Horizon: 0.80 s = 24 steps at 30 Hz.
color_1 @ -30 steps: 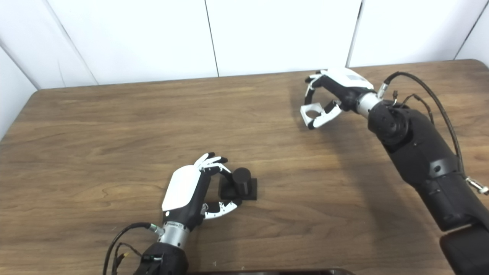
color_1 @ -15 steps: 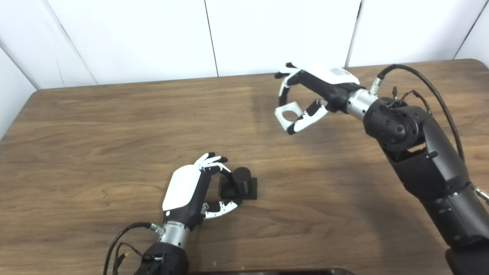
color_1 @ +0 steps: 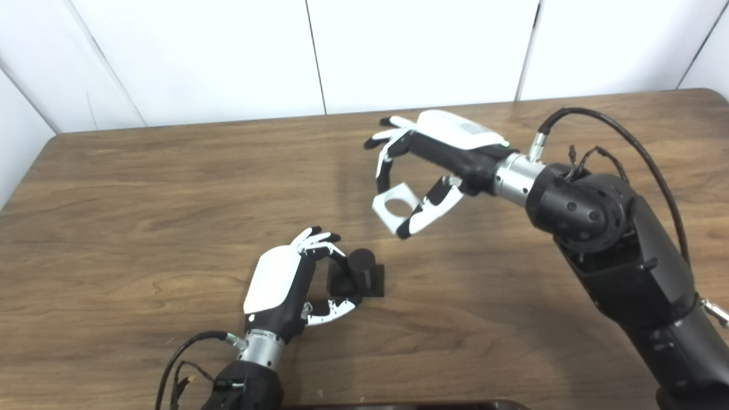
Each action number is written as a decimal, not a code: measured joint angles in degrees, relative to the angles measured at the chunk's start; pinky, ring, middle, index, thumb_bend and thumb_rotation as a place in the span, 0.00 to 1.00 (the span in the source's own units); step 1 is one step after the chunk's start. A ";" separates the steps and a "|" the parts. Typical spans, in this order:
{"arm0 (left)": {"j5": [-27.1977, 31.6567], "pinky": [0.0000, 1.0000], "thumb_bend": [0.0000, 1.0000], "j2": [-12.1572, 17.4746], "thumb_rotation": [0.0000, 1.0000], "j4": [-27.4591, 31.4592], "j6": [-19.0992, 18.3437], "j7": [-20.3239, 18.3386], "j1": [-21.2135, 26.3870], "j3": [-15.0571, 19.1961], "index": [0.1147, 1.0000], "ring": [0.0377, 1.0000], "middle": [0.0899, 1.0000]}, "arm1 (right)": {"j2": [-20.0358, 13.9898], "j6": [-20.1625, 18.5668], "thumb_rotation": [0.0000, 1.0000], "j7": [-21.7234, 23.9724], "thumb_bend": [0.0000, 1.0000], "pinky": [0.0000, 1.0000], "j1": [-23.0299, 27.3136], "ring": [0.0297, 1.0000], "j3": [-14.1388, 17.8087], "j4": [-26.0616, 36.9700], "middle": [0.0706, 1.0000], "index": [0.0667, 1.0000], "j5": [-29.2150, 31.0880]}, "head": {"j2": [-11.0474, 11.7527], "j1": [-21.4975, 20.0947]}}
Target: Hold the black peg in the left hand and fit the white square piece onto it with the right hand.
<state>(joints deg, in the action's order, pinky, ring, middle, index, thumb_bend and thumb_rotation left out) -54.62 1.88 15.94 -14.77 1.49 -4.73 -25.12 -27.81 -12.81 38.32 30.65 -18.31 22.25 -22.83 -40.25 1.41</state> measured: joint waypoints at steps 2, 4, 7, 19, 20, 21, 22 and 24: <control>0.00 0.83 0.52 -0.07 0.08 -0.01 -0.03 -0.04 0.02 0.01 0.42 0.92 0.81 | 0.23 -0.09 0.14 0.19 0.53 0.88 -0.18 1.00 -0.20 0.91 0.87 0.45 0.08 | 0.00 0.00; -0.01 0.83 0.52 -0.08 0.08 -0.06 -0.02 0.00 0.04 0.01 0.42 0.92 0.80 | 0.47 -0.11 0.14 0.47 0.53 0.90 -0.38 1.00 -0.66 1.58 0.87 0.45 0.29 | 0.00 0.00; -0.07 0.83 0.52 -0.11 0.08 -0.23 0.06 0.24 0.06 -0.03 0.42 0.92 0.80 | 0.75 -0.17 0.14 1.41 0.53 0.90 -0.73 1.00 -1.51 1.66 0.87 0.45 0.34 | 0.00 0.00; -0.50 0.82 0.52 -0.14 0.08 -0.29 0.17 0.24 0.10 -0.14 0.42 0.91 0.80 | 2.50 -0.18 0.14 2.00 0.53 0.90 -1.82 1.00 -2.72 0.85 0.87 0.45 -0.55 | -0.18 -0.09; -0.54 0.82 0.52 -0.14 0.08 -0.29 0.17 0.24 0.10 -0.15 0.42 0.91 0.80 | 2.54 -0.18 0.14 2.00 0.53 0.90 -1.83 1.00 -2.86 0.75 0.87 0.45 -0.83 | -0.18 -0.09; -0.56 0.81 0.52 -0.14 0.08 -0.29 0.17 0.24 0.10 -0.16 0.42 0.91 0.80 | 2.56 -0.17 0.14 2.00 0.53 0.90 -1.83 1.00 -2.91 0.71 0.88 0.45 -0.99 | -0.26 0.00; -0.56 0.82 0.52 -0.14 0.08 -0.29 0.17 0.24 0.10 -0.16 0.42 0.91 0.80 | 2.59 -0.16 0.14 2.00 0.53 0.90 -1.83 1.00 -2.94 0.61 0.88 0.45 -1.11 | -0.26 0.00; -0.56 0.82 0.52 -0.15 0.08 -0.29 0.15 0.21 0.10 -0.15 0.42 0.91 0.80 | 2.75 -0.10 0.14 2.00 0.53 0.91 -1.82 1.00 -3.02 0.01 0.88 0.45 -1.23 | -0.35 0.09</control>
<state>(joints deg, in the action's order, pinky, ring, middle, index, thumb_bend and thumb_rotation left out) -55.18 1.73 15.65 -14.62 1.70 -4.63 -25.27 -25.06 -12.91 40.32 28.83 -21.34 22.26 -24.05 -40.61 1.50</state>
